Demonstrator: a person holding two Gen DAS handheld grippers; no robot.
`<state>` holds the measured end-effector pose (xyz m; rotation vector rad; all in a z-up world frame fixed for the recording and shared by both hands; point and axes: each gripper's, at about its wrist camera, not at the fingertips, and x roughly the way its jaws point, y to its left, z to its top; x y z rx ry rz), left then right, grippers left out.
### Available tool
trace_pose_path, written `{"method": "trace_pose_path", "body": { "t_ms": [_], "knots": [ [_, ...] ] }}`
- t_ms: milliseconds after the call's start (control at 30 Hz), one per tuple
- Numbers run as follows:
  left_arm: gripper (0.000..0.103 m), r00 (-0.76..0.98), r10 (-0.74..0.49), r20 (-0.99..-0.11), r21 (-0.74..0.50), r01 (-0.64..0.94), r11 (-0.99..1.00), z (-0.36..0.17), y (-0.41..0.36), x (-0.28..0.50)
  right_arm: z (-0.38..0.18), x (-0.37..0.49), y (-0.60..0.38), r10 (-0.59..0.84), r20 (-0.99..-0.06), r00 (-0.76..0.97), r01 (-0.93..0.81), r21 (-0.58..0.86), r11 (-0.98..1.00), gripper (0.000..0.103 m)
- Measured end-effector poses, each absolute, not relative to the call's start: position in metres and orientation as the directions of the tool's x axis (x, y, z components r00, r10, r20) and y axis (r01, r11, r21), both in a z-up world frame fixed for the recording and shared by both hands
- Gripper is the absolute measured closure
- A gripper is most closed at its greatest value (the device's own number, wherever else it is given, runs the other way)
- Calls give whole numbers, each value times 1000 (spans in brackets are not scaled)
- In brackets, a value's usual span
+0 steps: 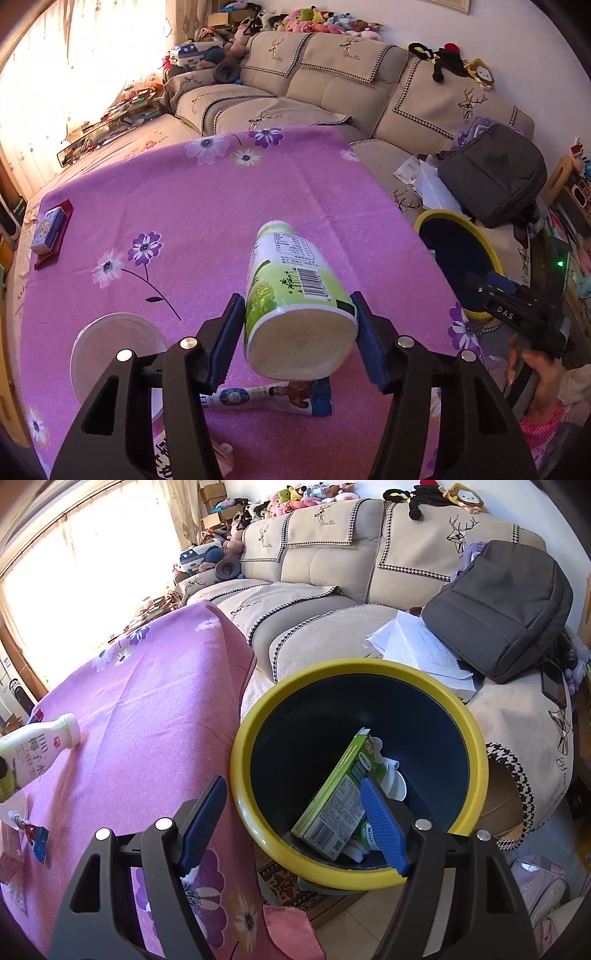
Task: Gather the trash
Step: 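Carry the milk bottle over the yellow bin and open the left gripper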
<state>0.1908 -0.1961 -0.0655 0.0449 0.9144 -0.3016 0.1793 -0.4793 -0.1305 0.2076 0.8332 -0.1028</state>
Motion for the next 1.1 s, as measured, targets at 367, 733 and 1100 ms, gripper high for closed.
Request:
{"method": "trace_pose_path", "body": {
  "t_ms": [367, 733, 1100],
  "knots": [
    [47, 606, -278, -746, -80, 333, 940, -32, -207, 168, -128, 175, -483, 0, -734, 679, 168, 156, 973, 32],
    [48, 622, -303, -722, -85, 355, 931, -14, -211, 172, -125, 172, -485, 4, -731, 683, 166, 160, 973, 32],
    [49, 613, -341, -713, -95, 398, 913, -4, -231, 178, -115, 163, -487, 0, -709, 705, 165, 164, 973, 32]
  ]
}}
